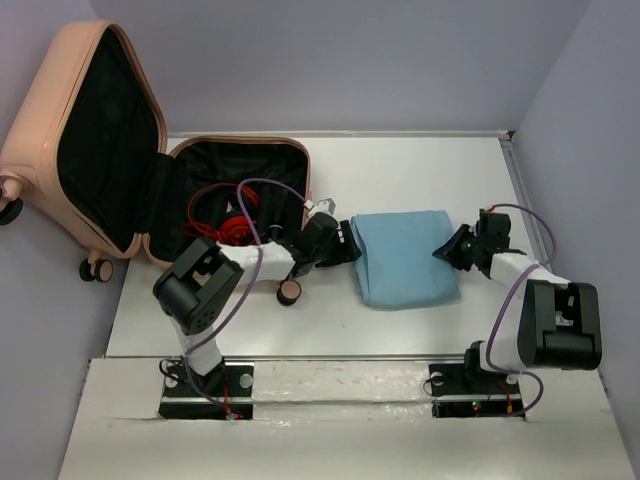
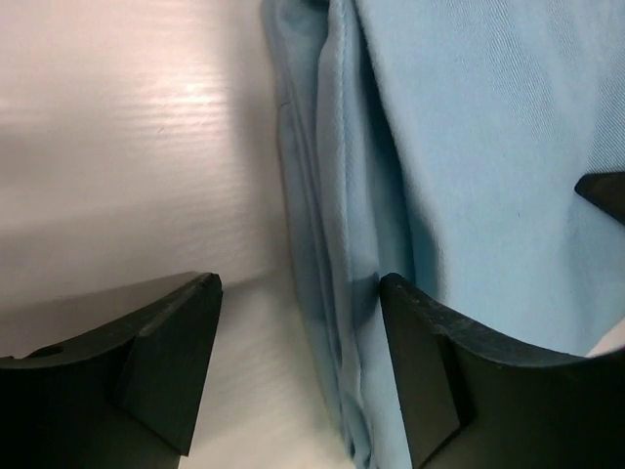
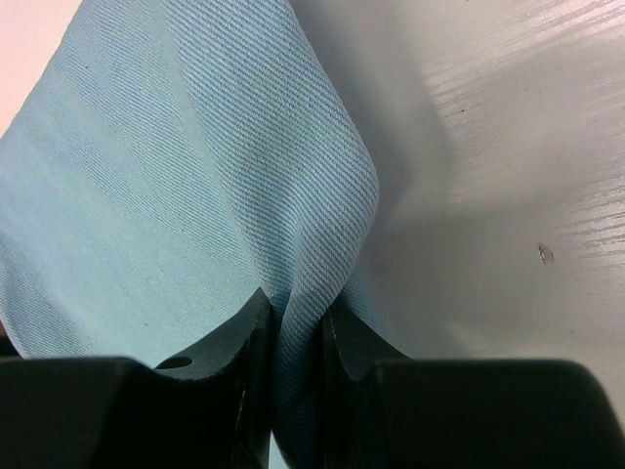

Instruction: Pack the luggage

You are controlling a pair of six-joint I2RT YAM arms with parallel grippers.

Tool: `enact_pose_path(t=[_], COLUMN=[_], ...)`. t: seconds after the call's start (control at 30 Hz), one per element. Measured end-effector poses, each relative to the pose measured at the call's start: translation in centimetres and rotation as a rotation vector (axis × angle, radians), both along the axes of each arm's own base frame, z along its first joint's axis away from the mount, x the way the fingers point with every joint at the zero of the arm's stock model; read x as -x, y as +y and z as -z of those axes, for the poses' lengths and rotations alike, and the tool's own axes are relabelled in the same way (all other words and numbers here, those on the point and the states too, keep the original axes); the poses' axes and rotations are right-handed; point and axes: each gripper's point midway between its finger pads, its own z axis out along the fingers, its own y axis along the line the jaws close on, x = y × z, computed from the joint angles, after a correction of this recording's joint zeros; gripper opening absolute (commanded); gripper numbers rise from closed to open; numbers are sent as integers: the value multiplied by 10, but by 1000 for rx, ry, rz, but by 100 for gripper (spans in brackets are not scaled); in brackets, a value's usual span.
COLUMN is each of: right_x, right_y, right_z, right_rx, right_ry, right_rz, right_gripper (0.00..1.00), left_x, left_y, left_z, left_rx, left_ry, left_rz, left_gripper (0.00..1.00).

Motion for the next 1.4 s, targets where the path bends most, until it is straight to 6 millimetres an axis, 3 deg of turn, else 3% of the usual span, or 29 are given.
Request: enact_pose_path(t=[0.07, 0.17, 0.23, 0.33, 0.53, 0.63, 0.83, 1.07, 1.1, 1.17, 1.27, 1.3, 1.4], right_x=[0, 0, 0, 0, 0, 0, 0, 0, 0, -1, -2, -2, -3], right_y=[0, 0, 1, 1, 1, 2, 4, 6, 6, 5, 6, 6, 7], right_z=[0, 0, 0, 0, 0, 0, -1, -2, -2, -2, -4, -4, -5], right_rx=[0, -1, -3, -5, -6, -8, -15, -27, -28, -32, -42, -43, -52], right_ry=[0, 0, -1, -3, -5, -6, -7, -16, -19, -23, -32, -36, -43], right_rz=[0, -1, -3, -4, -6, -8, -14, -25, -24, -24, -28, -30, -33], right_gripper=[8, 8, 8, 8, 8, 8, 8, 8, 8, 8, 8, 8, 8], left_x=[12, 21, 24, 24, 14, 11, -3, -17, -18, -18, -18, -18, -18], left_y=[12, 11, 5, 0, -16, -11, -16, -50, -53, -55, -58, -59, -61], left_z=[-11, -45, -70, -82, -34, -6, -5, -3, -2, 1, 7, 7, 5], left_rx=[-5, 41, 91, 128, 41, -32, -57, 27, 36, 43, 57, 62, 66], left_ry=[-13, -69, -114, -138, -58, -25, -52, -62, -63, -56, -42, -42, -45], left_rz=[-11, -4, 6, 17, 42, 29, 17, 63, 66, 68, 65, 66, 75], left_gripper=[92, 99, 99, 99, 99, 99, 95, 76, 57, 34, 12, 6, 6])
